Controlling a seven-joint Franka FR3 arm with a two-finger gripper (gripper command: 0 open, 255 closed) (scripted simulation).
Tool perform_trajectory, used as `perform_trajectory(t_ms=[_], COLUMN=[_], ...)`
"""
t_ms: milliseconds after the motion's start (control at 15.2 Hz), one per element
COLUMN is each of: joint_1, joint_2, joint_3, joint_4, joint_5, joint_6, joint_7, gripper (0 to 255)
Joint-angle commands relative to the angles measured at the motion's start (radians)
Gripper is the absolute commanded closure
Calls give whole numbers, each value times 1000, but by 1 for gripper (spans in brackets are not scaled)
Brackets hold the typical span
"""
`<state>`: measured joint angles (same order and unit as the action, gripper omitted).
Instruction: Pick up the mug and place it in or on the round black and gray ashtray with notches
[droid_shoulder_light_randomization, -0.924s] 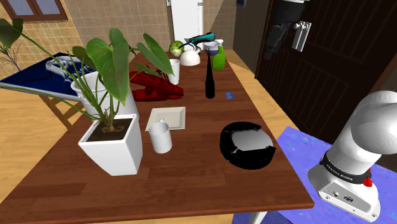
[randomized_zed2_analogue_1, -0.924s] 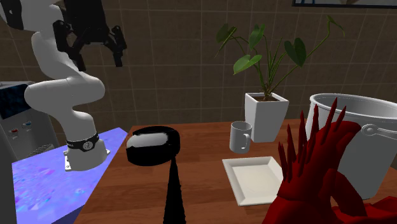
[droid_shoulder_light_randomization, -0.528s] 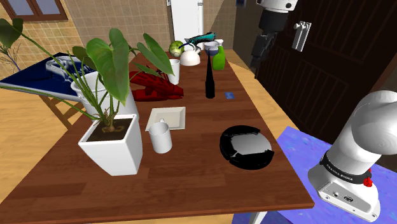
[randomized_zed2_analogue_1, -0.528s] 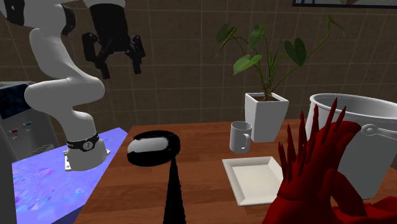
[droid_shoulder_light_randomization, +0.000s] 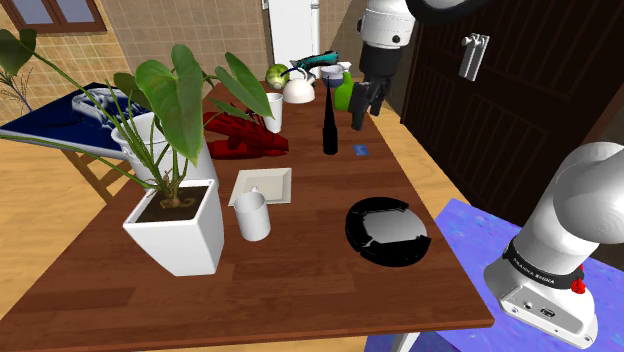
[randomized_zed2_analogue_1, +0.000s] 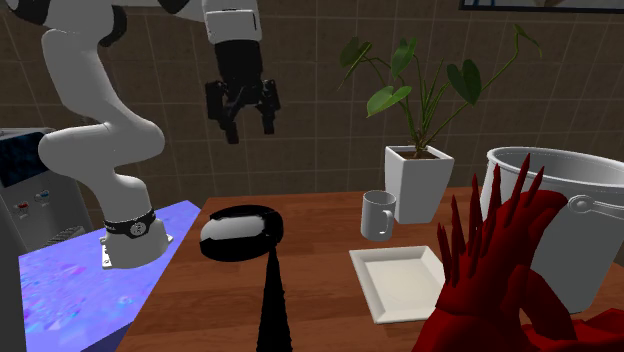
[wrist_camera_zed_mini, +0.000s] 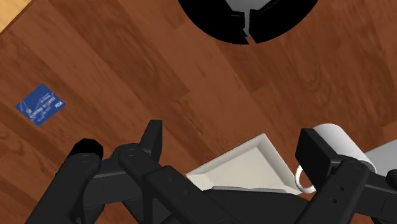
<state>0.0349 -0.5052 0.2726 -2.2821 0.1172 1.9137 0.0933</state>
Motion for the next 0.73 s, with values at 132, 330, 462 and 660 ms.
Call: perform_trajectory(t_ms=[132,330,462,660], joint_1=[8,9,11,18], joint_2=[117,218,289,403], joint_3=[80,136,170,217], joint_4=[43,96,137,209], joint_5=[-10,-37,-65,-122], joint_6=[71,111,134,160], joint_7=[89,158,207,286], gripper=[0,0,0,0])
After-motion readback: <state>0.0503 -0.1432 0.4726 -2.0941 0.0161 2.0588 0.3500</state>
